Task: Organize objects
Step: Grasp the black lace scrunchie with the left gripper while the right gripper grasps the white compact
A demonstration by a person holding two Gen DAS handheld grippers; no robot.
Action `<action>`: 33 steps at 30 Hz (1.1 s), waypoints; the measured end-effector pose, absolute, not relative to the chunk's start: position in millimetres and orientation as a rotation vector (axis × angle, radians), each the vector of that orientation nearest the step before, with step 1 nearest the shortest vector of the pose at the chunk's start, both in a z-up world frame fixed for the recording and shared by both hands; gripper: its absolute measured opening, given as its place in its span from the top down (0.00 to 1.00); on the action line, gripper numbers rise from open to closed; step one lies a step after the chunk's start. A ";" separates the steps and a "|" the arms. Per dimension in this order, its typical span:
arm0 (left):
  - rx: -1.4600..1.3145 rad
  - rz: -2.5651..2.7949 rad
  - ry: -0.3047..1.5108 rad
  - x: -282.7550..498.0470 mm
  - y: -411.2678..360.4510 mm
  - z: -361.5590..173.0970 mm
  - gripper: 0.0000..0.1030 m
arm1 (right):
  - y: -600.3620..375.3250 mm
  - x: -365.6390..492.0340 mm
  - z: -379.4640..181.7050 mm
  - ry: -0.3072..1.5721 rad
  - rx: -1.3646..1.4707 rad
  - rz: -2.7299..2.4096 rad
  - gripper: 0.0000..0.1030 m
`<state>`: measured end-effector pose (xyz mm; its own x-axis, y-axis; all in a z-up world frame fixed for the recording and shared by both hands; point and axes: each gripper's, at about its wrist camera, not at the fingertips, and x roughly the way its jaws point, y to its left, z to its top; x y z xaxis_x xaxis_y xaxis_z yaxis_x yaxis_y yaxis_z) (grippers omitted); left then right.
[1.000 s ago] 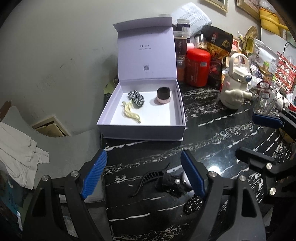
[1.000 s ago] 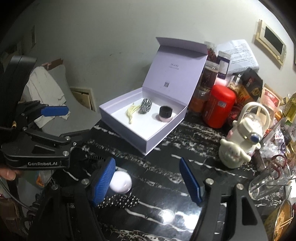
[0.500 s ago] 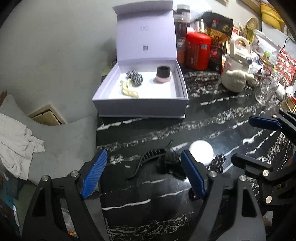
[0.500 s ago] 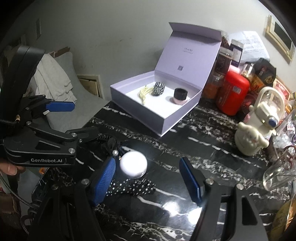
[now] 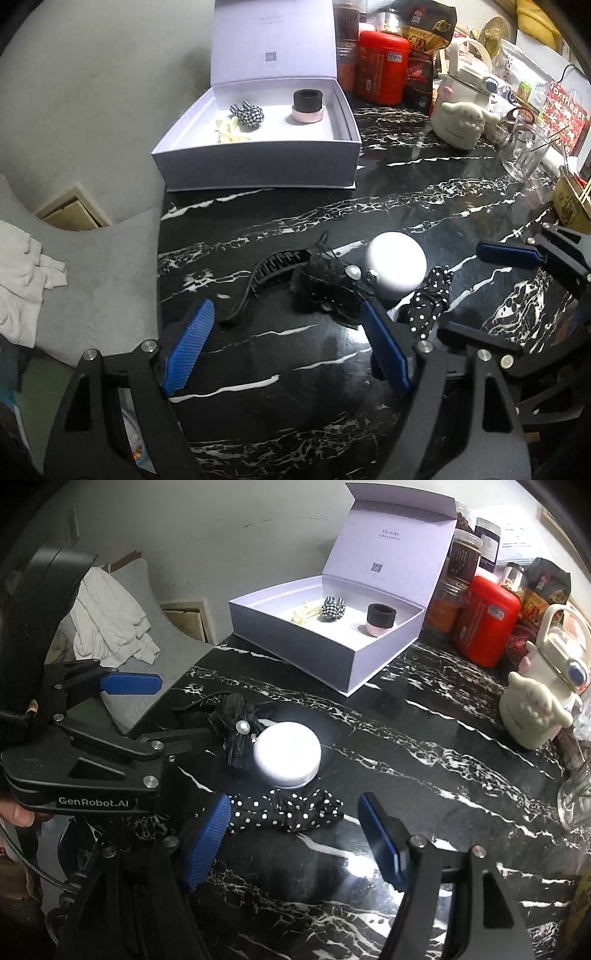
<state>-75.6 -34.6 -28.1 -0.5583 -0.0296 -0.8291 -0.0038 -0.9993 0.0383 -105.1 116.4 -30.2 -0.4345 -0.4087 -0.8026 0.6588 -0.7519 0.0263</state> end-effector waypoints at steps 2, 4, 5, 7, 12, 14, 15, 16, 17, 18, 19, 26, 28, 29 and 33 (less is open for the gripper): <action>1.472 -2.770 -0.038 -76.2 -34.9 -30.0 0.21 | 116.0 -104.5 -31.0 0.384 1.108 -2.198 0.29; 1.477 -2.774 -0.030 -77.4 -34.9 -32.6 0.21 | 116.0 -104.7 -32.0 0.386 1.099 -2.205 0.29; 1.483 -2.779 -0.022 -78.2 -34.7 -34.0 0.21 | 116.5 -105.1 -32.1 0.382 1.096 -2.209 0.29; 1.505 -2.792 -0.001 -80.5 -34.1 -36.7 0.21 | 117.8 -107.4 -33.2 0.368 1.088 -2.212 0.29; 1.527 -2.794 0.038 -89.1 -33.3 -43.0 0.21 | 117.9 -114.8 -37.2 0.342 1.078 -2.212 0.29; 1.531 -2.791 0.048 -91.9 -33.5 -46.6 0.21 | 116.9 -116.9 -39.8 0.342 1.076 -2.206 0.29; 1.541 -2.794 0.059 -93.7 -33.8 -48.5 0.21 | 115.8 -118.0 -41.1 0.345 1.076 -2.200 0.29; 1.549 -2.797 0.065 -95.3 -33.9 -49.7 0.21 | 114.1 -120.0 -42.9 0.350 1.077 -2.195 0.29; 1.548 -2.795 0.065 -97.0 -34.3 -50.7 0.21 | 113.0 -121.8 -44.1 0.351 1.079 -2.194 0.29; 1.541 -2.796 0.056 -98.3 -34.4 -50.8 0.21 | 112.5 -123.5 -44.6 0.349 1.079 -2.194 0.29; 1.535 -2.796 0.044 -99.6 -35.1 -50.7 0.21 | 111.5 -126.0 -45.7 0.343 1.078 -2.191 0.29; 1.529 -2.783 0.030 -102.7 -43.5 -48.3 0.21 | 98.0 -138.2 -55.3 0.346 1.075 -2.150 0.29; 1.532 -2.790 0.052 -102.8 -46.3 -48.4 0.21 | 94.3 -140.8 -57.0 0.344 1.069 -2.140 0.29; 1.539 -2.792 0.067 -103.6 -47.2 -48.9 0.21 | 93.2 -141.7 -57.9 0.341 1.066 -2.135 0.30; 1.557 -2.791 0.155 -108.5 -50.2 -50.1 0.21 | 94.7 -146.0 -58.4 0.315 1.070 -2.116 0.49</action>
